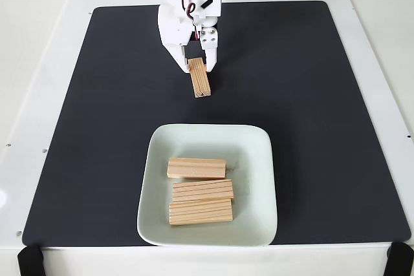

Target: Pick up the wooden block and place them on the plate.

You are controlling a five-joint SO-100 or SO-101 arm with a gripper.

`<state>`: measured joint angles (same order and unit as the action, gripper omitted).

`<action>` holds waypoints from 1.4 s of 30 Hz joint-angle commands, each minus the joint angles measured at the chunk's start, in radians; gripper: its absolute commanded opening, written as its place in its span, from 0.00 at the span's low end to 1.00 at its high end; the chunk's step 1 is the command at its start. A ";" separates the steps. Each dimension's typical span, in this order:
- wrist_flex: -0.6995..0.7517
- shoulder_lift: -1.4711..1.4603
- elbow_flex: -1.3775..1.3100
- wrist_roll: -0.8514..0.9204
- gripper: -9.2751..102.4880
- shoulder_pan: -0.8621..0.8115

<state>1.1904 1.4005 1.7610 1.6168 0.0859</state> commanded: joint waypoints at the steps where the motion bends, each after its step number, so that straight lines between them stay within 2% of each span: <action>1: -0.018 -0.015 0.000 -0.006 0.19 -0.003; 10: -0.018 0.031 -0.014 -0.009 0.19 -0.005; 31: -0.026 0.752 -0.015 -0.009 0.19 0.178; 36: -0.256 0.822 -0.017 -0.014 0.19 0.210; 42: -0.692 0.805 -0.020 -0.166 0.19 0.247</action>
<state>0.7010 2.1905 1.7656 1.5125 0.3129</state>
